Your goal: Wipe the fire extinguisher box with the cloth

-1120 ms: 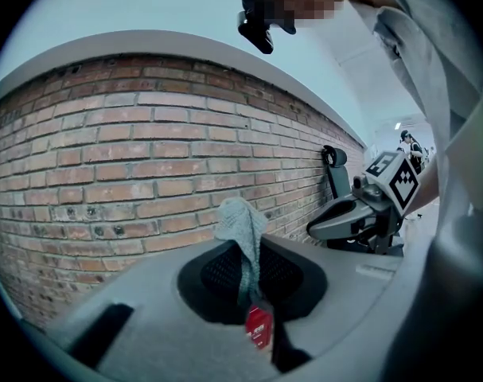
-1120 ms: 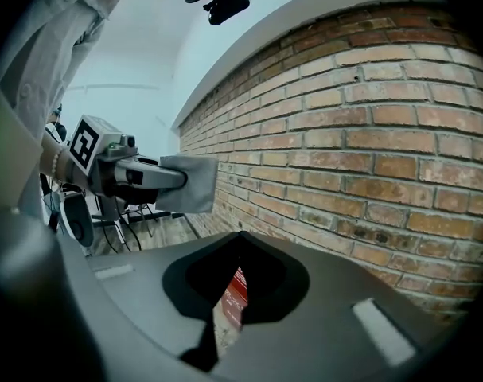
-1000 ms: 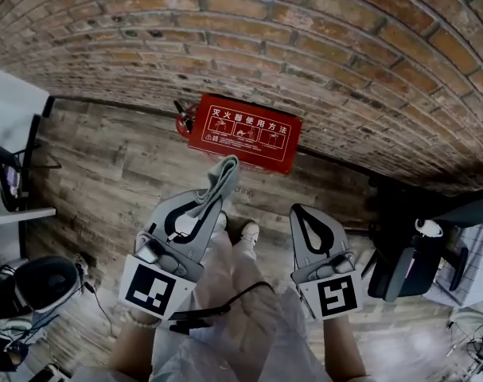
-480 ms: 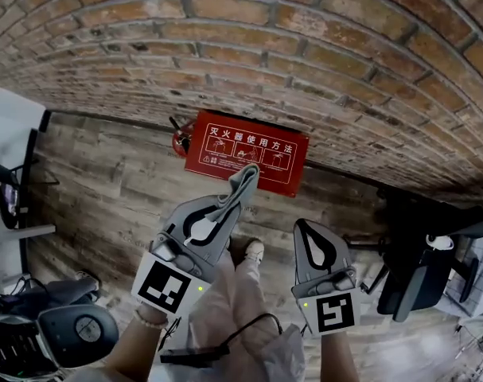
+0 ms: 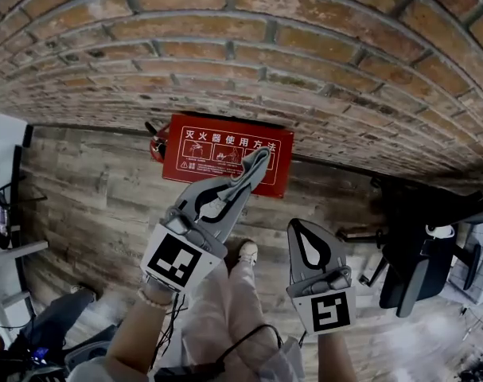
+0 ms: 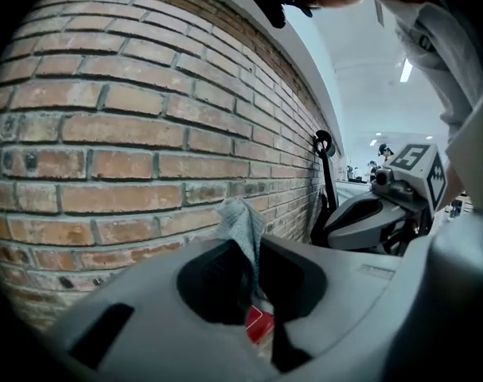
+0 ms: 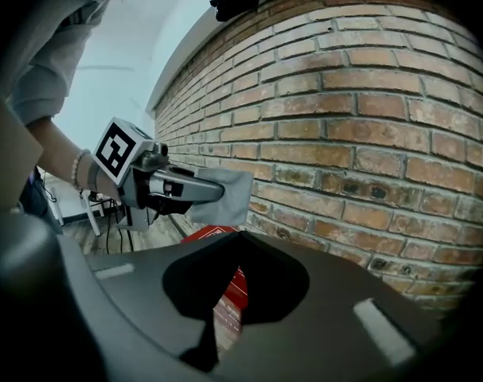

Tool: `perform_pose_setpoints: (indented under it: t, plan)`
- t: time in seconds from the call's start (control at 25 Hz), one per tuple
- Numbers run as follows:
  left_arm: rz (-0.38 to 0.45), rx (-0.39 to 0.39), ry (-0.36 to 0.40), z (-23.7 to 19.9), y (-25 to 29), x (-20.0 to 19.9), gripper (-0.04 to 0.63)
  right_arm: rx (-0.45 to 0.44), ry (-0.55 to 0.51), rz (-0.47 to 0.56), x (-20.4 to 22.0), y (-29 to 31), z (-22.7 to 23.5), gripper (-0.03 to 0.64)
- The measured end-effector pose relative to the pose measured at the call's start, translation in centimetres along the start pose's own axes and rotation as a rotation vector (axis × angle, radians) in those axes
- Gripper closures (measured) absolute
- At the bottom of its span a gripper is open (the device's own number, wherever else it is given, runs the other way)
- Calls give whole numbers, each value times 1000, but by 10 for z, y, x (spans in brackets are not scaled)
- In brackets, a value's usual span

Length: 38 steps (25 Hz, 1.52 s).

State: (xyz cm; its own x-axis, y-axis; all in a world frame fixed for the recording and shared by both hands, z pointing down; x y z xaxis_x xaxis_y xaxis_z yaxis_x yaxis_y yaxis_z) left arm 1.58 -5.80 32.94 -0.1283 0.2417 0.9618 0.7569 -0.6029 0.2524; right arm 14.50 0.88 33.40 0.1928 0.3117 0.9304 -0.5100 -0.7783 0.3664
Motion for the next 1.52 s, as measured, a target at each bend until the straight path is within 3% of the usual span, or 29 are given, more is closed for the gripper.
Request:
perform_pose_setpoints:
  t: [0.4,0.76,0.84,1.12,1.32,1.52]
  plan:
    - [-36,85,3,-12,67,37,586,37,13,-7,23,11,20,609]
    - [-84,114,-115,-25,126,73,586,50,42,-41,48,19,25,608]
    - [-99,120,-112,-27,137,80,586,50,48,-50,54,21,26,609]
    - [-223,163,-89,-33,169,113,585,62,68,-73,70,30,31,608]
    - [-337,149,-151,-38,186,134,584,68,62,-91,81,33,36,609]
    - [-392,109,-138,-43,197,146,584,70,66,-124,93,28,40,609]
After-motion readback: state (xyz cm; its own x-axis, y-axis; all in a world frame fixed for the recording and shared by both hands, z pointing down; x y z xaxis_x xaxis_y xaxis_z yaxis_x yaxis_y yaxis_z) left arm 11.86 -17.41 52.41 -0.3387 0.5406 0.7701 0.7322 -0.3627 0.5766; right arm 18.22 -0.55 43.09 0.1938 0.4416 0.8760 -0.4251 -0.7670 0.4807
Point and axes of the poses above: the fingertips, and each gripper's own axes: y forward along the fingers, z to its right, x out of its underside, the point moved 5 cm from there along -y, backward along the fingers, and after that the axes turned 4 degrees about z, right-handed, at the moved point
